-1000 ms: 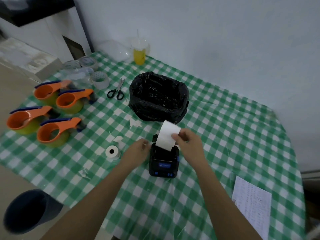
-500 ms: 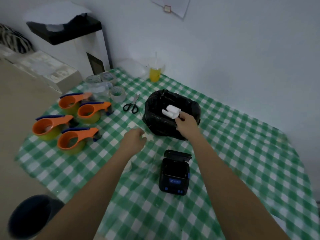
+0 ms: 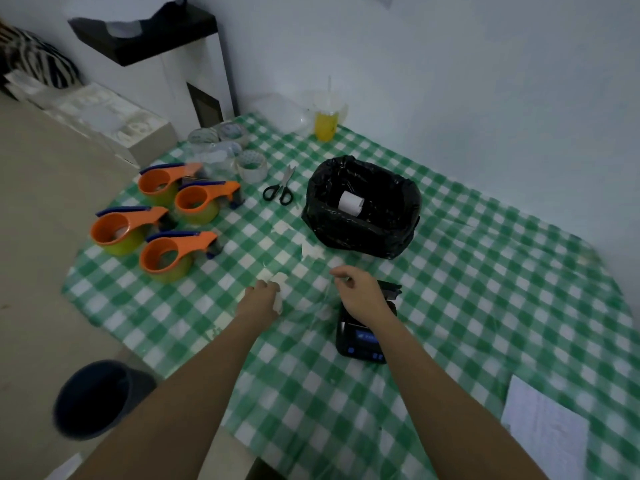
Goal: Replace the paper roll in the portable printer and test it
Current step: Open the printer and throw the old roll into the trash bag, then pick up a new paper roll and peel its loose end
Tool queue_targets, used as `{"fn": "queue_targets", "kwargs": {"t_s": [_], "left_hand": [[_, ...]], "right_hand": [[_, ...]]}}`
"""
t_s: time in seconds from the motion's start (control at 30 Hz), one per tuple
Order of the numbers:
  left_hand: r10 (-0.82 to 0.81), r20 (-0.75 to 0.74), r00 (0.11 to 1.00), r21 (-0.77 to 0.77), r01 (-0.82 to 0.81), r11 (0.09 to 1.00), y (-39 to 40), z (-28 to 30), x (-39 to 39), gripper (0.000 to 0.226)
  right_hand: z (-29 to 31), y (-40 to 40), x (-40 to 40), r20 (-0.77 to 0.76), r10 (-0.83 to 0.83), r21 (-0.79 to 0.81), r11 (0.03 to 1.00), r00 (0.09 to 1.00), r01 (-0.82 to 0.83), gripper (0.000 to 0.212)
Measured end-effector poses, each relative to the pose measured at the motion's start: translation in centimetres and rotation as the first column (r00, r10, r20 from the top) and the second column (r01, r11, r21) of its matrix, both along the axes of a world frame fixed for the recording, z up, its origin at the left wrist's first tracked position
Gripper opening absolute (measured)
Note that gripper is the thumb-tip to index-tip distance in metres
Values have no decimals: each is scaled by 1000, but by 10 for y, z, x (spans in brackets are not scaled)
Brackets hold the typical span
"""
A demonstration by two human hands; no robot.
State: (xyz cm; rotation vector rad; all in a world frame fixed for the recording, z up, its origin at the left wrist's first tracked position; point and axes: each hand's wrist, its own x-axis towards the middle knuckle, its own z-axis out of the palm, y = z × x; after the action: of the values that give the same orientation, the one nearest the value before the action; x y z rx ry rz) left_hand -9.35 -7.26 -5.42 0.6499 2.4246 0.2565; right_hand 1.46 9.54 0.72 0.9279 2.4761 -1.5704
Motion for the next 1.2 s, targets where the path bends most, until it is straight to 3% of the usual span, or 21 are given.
{"fn": "queue_targets", "kwargs": {"t_s": [0.13,0.23,0.3,0.4,0.57,0.67,0.9,1.2], "left_hand": [[124,74,990,302,-140,943,5,15,6,50],[143,275,951,555,-279,784,15,44,16,45],[67,409,910,621,-331,711,22,62,25,42],[-32,498,866,658,-353,665,31,79,34,43],[-141,523,841,693,-323,645,41,93,49,53],[-189,503,843,719,-286,634,46,102,56,48],[-216,354,910,777,-158,609,61,120,64,38],[-194,374,907,772,-189,608,70,115,69,40]], "right_hand": [[-2,-3,10,-13,5,0,1000,1000,-5,25],[4,-5,19,-68,1,2,1000,998,-1,26],[10,-7,25,-113,-3,-17,1000,994,1,31],[18,-4,36,-161,-32,-73,997,986,20,32],[32,8,56,-220,-103,-88,992,970,86,24],[41,12,67,-276,-155,-117,985,949,127,22],[59,19,80,-373,-190,-121,980,908,156,14],[65,27,81,-411,-282,-15,953,867,303,28]]}}
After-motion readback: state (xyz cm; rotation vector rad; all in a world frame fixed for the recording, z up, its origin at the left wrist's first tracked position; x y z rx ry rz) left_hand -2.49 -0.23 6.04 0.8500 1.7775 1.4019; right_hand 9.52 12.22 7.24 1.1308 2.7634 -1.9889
